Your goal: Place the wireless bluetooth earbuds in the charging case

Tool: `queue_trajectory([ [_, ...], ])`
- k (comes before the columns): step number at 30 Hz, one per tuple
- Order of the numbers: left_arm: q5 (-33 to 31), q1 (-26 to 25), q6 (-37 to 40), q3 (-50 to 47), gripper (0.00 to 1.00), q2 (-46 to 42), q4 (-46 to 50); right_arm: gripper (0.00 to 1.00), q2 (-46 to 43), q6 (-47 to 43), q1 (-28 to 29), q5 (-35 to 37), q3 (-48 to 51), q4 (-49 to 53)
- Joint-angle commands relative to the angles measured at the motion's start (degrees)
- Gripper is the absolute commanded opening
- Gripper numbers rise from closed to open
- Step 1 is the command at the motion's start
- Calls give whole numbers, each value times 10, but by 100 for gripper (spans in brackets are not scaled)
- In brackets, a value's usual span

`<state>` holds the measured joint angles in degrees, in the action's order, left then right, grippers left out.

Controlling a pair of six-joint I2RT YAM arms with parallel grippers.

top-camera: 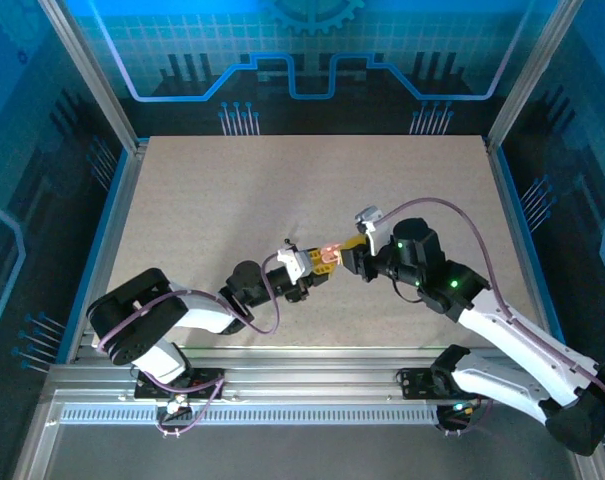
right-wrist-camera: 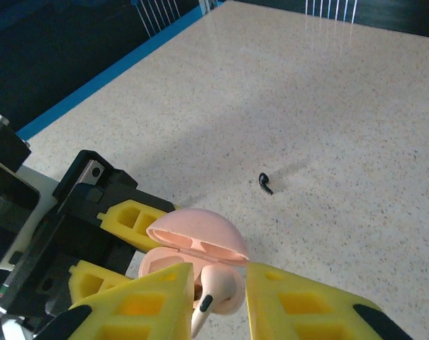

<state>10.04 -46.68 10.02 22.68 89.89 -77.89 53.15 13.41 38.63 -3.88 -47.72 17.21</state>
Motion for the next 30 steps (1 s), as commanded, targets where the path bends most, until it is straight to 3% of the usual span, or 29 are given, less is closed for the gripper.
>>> queue_trajectory([
  [1,-20,-2,39,-17,18,7,-24,26,15,10,-18,-33,-24,94],
  [8,-11,-1,14,-9,18,14,-24,26,30,35,-33,-63,-34,71],
  [15,-15,-1,21,-4,18,27,-25,31,67,97,-88,-182,-60,133],
  [21,-10,-1,19,-1,18,29,-24,31,98,119,-86,-194,-103,200],
  [30,-4,-1,18,5,18,34,-25,31,123,112,-68,-140,-133,236],
])
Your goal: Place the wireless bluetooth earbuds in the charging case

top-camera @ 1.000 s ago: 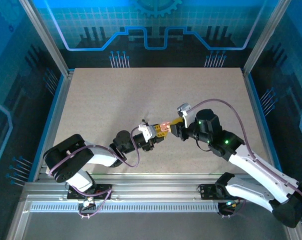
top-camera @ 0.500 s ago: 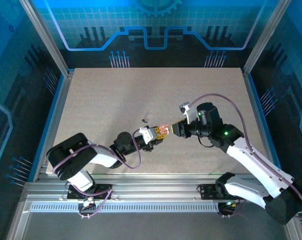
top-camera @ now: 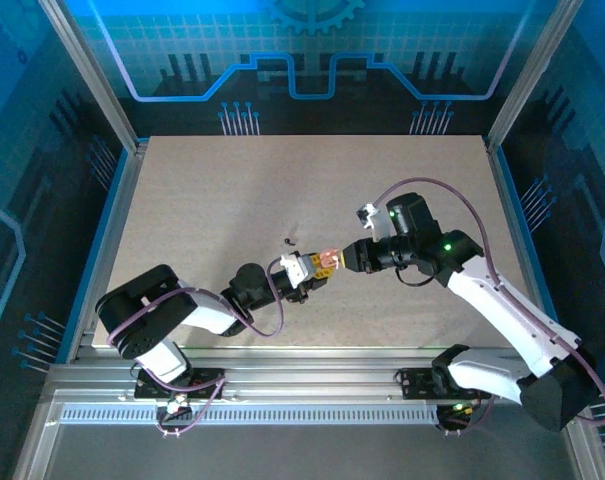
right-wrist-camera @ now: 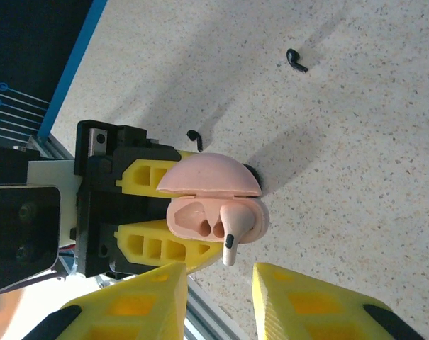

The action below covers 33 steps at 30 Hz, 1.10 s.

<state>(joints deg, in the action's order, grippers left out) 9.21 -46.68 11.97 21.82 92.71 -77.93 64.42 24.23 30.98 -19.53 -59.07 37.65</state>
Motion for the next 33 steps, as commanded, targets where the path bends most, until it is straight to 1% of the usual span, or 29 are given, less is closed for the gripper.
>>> queue_trajectory([
  [1,5,-1,-3,13,18,6,-24,31,13,2,11,16,-22,31],
  [16,10,-1,-5,18,17,5,-24,29,51,-14,25,24,-38,20],
  [33,23,-2,-13,22,18,8,-24,24,60,-15,30,28,-35,-3],
])
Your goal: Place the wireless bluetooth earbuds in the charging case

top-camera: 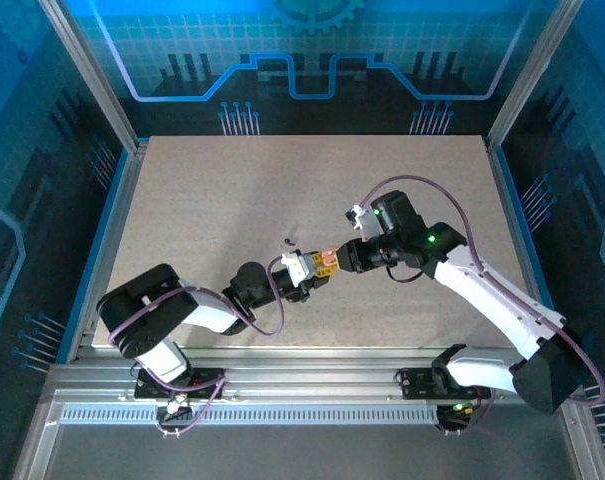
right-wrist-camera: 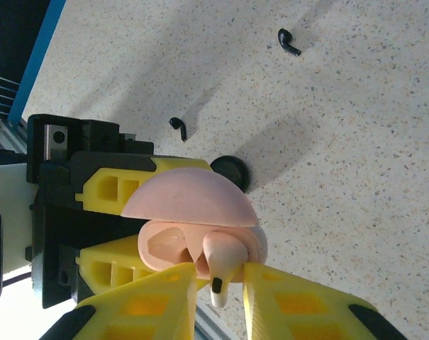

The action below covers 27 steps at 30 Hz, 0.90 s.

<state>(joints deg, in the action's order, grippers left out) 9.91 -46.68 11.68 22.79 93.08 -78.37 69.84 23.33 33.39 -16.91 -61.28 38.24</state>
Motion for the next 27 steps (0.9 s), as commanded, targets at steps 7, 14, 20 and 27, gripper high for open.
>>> queue_trajectory([
  [7,18,-2,-10,13,18,1,-20,21,12,-9,7,7,-14,-3],
  [14,18,-2,-9,11,18,-4,-20,19,15,-12,12,19,-15,7],
  [20,14,-1,-8,9,18,-5,-20,15,2,-13,14,31,-9,3],
  [27,9,-1,-6,7,18,-11,-20,13,-26,-9,17,31,19,-25],
])
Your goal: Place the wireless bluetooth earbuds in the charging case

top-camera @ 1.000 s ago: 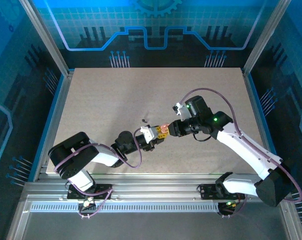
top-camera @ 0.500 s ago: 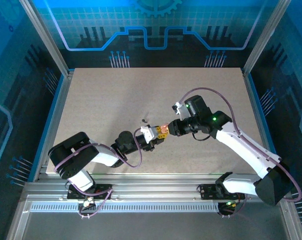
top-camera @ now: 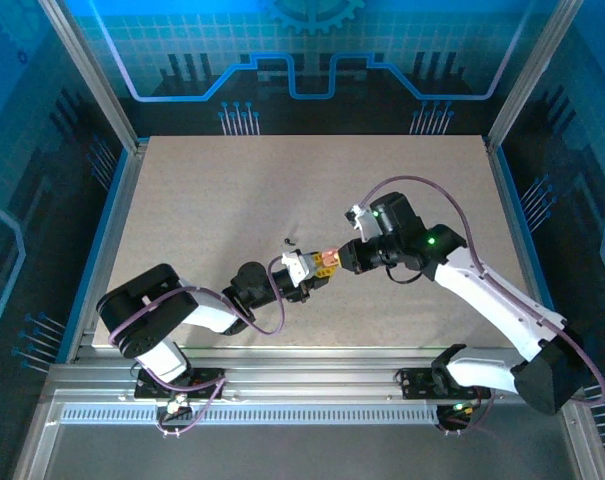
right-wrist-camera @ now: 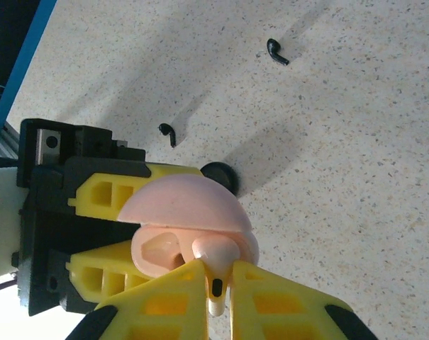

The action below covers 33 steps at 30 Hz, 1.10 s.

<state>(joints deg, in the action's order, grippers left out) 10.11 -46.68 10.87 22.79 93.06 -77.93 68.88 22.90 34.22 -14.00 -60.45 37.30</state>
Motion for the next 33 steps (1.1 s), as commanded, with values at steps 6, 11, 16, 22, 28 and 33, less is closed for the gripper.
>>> queue_trajectory([
  [6,1,-1,-1,6,18,-14,-25,12,-28,-4,8,-1,30,-43],
  [11,-6,-2,-7,7,18,-14,-24,12,-55,-2,8,-4,57,-85],
  [16,-6,-1,-12,11,18,-12,-24,12,-94,-5,9,-2,88,-128],
  [22,-8,-2,-21,12,17,-15,-24,12,-132,-12,9,0,133,-197],
  [28,-9,-1,-35,17,18,-18,-24,13,-170,-22,10,-14,201,-319],
  [33,-5,-2,-43,23,17,-18,-24,13,-171,-21,11,-26,234,-386],
])
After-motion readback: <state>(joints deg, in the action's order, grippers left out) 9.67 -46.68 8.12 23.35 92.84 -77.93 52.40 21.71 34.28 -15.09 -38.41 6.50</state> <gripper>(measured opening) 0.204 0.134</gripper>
